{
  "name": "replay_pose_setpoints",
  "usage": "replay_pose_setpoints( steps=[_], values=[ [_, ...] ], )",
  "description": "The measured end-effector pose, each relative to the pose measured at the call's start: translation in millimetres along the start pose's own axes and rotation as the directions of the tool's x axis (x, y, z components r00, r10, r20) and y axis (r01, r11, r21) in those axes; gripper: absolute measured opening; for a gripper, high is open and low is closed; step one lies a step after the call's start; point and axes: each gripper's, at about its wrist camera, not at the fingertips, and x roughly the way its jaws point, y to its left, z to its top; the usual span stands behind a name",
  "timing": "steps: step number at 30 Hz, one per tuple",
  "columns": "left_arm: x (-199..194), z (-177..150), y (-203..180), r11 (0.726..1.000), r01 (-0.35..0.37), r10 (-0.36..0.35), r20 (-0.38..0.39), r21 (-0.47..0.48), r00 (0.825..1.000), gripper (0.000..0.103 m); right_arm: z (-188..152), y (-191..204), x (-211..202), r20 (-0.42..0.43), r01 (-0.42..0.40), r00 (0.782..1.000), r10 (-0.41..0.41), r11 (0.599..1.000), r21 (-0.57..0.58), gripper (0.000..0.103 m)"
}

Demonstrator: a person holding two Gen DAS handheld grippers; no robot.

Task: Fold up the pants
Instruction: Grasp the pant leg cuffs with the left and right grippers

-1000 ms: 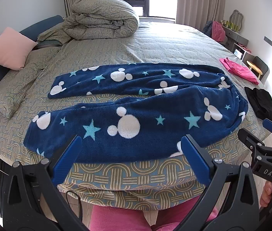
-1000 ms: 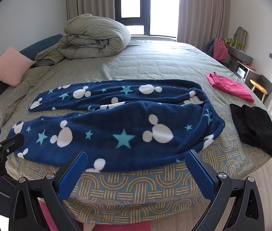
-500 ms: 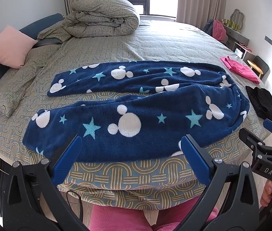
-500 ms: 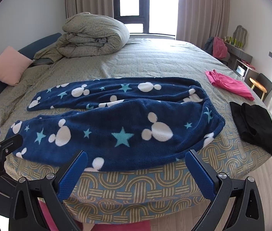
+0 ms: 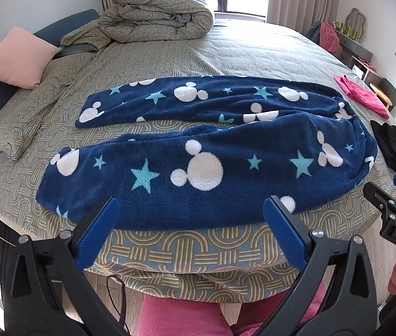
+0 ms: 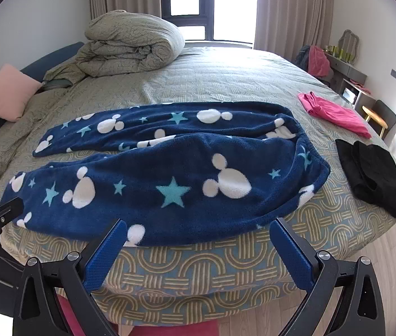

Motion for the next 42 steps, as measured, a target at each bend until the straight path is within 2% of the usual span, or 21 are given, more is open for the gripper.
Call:
replay_pose_setpoints(
  steps=[9, 12, 17, 19, 23, 26, 28, 30, 32, 34, 40, 42],
  values=[
    [25.9, -6.8, 26.5, 0.998, -0.036, 0.033, -0.063, -0.045, 0.997, 0.102, -2.4, -24.6, 33.2, -0.072, 0.051, 0.996, -0.048, 0.998, 0.047, 0.103],
    [34.1, -11.6, 49.0, 0.994, -0.077, 0.071, -0.079, -0.076, 0.994, 0.102, -2.2, -38.5, 44.8, -0.092, 0.073, 0.994, -0.066, 0.994, 0.078, 0.103],
    [46.2, -24.2, 106.5, 0.968, -0.148, 0.123, -0.13, -0.203, 0.984, 0.102, -4.4, -63.2, 62.5, -0.137, 0.101, 0.987, -0.082, 0.986, 0.136, 0.103],
    [50.2, -28.8, 127.3, 0.951, -0.153, 0.118, -0.143, -0.267, 0.983, 0.102, -5.4, -73.2, 69.4, -0.152, 0.116, 0.984, -0.091, 0.98, 0.161, 0.103],
    [62.9, -33.6, 158.1, 0.919, -0.102, 0.049, -0.146, -0.381, 0.988, 0.101, -4.3, -91.2, 82.4, -0.175, 0.131, 0.98, -0.095, 0.97, 0.206, 0.103],
    [79.1, -37.0, 176.4, 0.899, -0.093, 0.013, -0.185, -0.428, 0.983, 0.087, -0.9, -102.8, 92.7, -0.183, 0.114, 0.981, -0.07, 0.963, 0.245, 0.103],
    [87.4, -39.9, 186.8, 0.884, -0.097, 0.0, -0.207, -0.458, 0.978, 0.083, 0.8, -111.9, 98.6, -0.186, 0.097, 0.981, -0.046, 0.955, 0.279, 0.102],
    [93.2, -43.8, 198.0, 0.862, -0.09, -0.021, -0.213, -0.498, 0.977, 0.082, 1.6, -121.6, 101.3, -0.187, 0.095, 0.982, -0.037, 0.945, 0.314, 0.089],
    [97.2, -48.2, 209.6, 0.835, -0.075, -0.05, -0.211, -0.545, 0.976, 0.082, 2.8, -130.1, 104.5, -0.201, 0.114, 0.978, -0.049, 0.939, 0.326, 0.052],
    [103.2, -52.2, 221.0, 0.806, -0.055, -0.085, -0.207, -0.589, 0.975, 0.082, 2.3, -137.7, 109.2, -0.225, 0.125, 0.973, -0.048, 0.931, 0.342, 0.04],
    [123.7, -61.9, 243.1, 0.722, -0.034, -0.145, -0.2, -0.691, 0.969, 0.082, 0.0, -150.4, 120.4, -0.248, 0.085, 0.968, 0.025, 0.901, 0.425, 0.04],
    [128.7, -61.0, 245.7, 0.712, -0.036, -0.14, -0.192, -0.701, 0.971, 0.082, 0.1, -153.1, 124.2, -0.251, 0.069, 0.967, 0.053, 0.889, 0.452, 0.04]
  ],
)
